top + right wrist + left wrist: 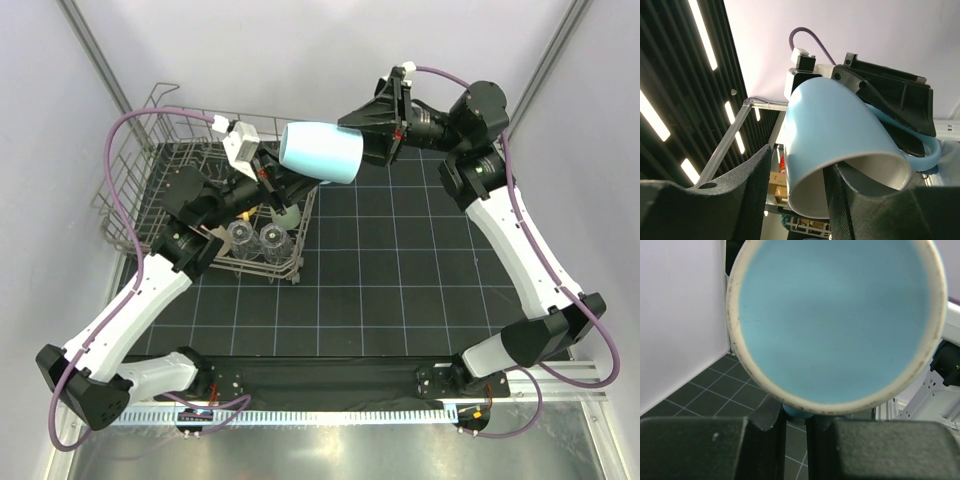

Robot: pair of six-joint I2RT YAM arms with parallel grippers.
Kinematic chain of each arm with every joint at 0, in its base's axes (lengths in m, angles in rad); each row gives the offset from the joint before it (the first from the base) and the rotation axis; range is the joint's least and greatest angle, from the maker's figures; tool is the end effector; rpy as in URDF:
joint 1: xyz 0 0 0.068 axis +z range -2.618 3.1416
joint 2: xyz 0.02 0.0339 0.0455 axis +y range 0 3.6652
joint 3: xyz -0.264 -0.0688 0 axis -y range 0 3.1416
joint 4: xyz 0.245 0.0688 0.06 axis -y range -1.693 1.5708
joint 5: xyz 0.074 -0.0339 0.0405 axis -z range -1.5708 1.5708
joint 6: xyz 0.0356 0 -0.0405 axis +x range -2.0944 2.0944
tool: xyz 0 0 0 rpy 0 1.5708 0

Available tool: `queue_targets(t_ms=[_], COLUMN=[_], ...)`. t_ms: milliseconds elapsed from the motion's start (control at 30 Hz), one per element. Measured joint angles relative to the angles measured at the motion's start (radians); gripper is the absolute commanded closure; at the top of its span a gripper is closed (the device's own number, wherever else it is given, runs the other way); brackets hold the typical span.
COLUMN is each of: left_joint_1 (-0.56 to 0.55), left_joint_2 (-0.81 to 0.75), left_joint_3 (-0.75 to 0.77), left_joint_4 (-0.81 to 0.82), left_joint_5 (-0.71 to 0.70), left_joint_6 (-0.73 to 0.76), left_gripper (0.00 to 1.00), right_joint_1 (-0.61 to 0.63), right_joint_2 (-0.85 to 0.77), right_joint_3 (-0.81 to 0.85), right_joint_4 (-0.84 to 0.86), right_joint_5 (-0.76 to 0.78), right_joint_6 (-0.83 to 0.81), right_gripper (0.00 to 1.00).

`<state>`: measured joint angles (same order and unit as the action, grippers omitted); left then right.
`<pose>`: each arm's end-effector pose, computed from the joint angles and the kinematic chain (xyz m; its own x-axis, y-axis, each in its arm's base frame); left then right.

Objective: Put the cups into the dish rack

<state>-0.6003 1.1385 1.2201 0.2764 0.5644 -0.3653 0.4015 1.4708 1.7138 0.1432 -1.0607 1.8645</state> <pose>0.1924 -0.1548 0.4695 -0.0481 -0.3328 -0.9418 0.9352 0.3161 -0.1595 0.2655 0.1465 0.5278 -0.9953 0.0852 -0.0465 -0.0612 -0.1795 0.9818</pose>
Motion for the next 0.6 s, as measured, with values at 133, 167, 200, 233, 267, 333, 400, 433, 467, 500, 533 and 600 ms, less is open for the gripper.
queue_targets(t_ms=[133, 167, 200, 233, 267, 333, 400, 433, 467, 500, 533, 600], left_joint_1=[-0.002, -0.003, -0.003, -0.003, -0.003, -0.003, -0.003, -0.004, -0.005, -0.006, -0.006, -0.007], left_joint_2=[-0.003, -0.002, -0.002, 0.000, 0.004, 0.015, 0.026, 0.032, 0.036, 0.041, 0.044, 0.051], left_joint_3=[0.000, 0.000, 0.000, 0.001, 0.002, 0.006, 0.008, 0.008, 0.008, 0.010, 0.014, 0.020], left_joint_4=[-0.035, -0.047, -0.058, -0.066, -0.070, -0.072, -0.072, -0.072, -0.072, -0.069, -0.069, -0.070], left_joint_5=[-0.029, -0.039, -0.048, -0.055, -0.063, -0.077, -0.093, -0.101, -0.109, -0.114, -0.119, -0.127], left_joint_6=[-0.003, -0.003, -0.004, -0.007, -0.014, -0.026, -0.043, -0.049, -0.055, -0.062, -0.067, -0.090], left_gripper=[1.00, 1.00, 1.00, 1.00, 1.00, 1.00, 1.00, 1.00, 1.00, 1.00, 1.00, 1.00], right_joint_1=[0.000, 0.000, 0.000, 0.000, 0.001, 0.004, 0.006, 0.010, 0.014, 0.019, 0.024, 0.034], right_joint_2=[0.008, 0.011, 0.014, 0.018, 0.021, 0.027, 0.031, 0.033, 0.035, 0.037, 0.040, 0.048], right_joint_3=[0.031, 0.042, 0.051, 0.061, 0.067, 0.082, 0.089, 0.089, 0.089, 0.089, 0.089, 0.093], right_joint_4=[-0.087, -0.107, -0.124, -0.141, -0.152, -0.178, -0.192, -0.196, -0.202, -0.210, -0.215, -0.203], right_joint_5=[0.003, 0.004, 0.006, 0.008, 0.011, 0.018, 0.027, 0.032, 0.038, 0.044, 0.051, 0.069], right_joint_6=[-0.071, -0.087, -0.098, -0.114, -0.123, -0.145, -0.163, -0.168, -0.175, -0.179, -0.185, -0.177], right_gripper=[0.53, 0.53, 0.53, 0.53, 0.54, 0.55, 0.60, 0.66, 0.70, 0.79, 0.83, 0.90])
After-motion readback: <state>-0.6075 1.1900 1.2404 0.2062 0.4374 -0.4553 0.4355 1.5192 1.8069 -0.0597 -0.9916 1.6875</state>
